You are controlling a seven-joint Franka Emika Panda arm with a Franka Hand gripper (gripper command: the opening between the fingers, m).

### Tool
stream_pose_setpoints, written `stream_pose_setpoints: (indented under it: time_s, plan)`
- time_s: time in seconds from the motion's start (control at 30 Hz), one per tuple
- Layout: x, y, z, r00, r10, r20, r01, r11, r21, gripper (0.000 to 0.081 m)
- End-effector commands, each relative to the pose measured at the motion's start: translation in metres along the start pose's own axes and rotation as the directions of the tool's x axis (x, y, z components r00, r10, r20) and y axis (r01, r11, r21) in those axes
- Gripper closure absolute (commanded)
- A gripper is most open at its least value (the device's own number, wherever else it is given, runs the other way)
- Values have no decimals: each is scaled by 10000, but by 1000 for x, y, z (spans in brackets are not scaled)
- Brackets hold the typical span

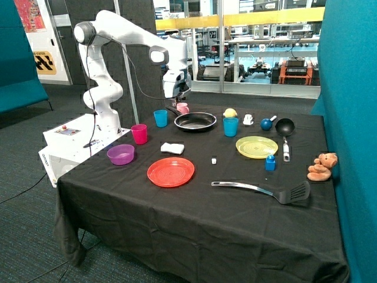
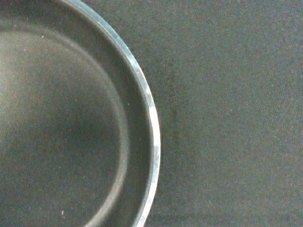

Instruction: Clean the pan

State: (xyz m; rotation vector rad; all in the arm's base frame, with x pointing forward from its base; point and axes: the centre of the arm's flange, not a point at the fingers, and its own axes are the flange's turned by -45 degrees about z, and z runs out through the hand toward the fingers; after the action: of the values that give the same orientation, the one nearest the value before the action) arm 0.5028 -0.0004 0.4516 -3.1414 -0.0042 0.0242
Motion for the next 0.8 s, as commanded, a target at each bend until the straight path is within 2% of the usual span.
stream_pose_setpoints:
  time_s: [0.0, 0.17, 0.23, 0.3, 0.77]
  plan:
    - [-3, 0, 2, 9926, -1204, -153, 1204, 9927, -19, 0]
    - [-3, 9, 3, 9937, -1107, -153, 1106, 9939, -18, 0]
    - [-4, 13, 4, 9942, -1064, -153, 1063, 9943, -17, 63]
    - [-3, 17, 4, 9947, -1015, -153, 1015, 9948, -17, 82]
    - [4, 52, 16, 9985, -523, -154, 523, 9986, -9, 87]
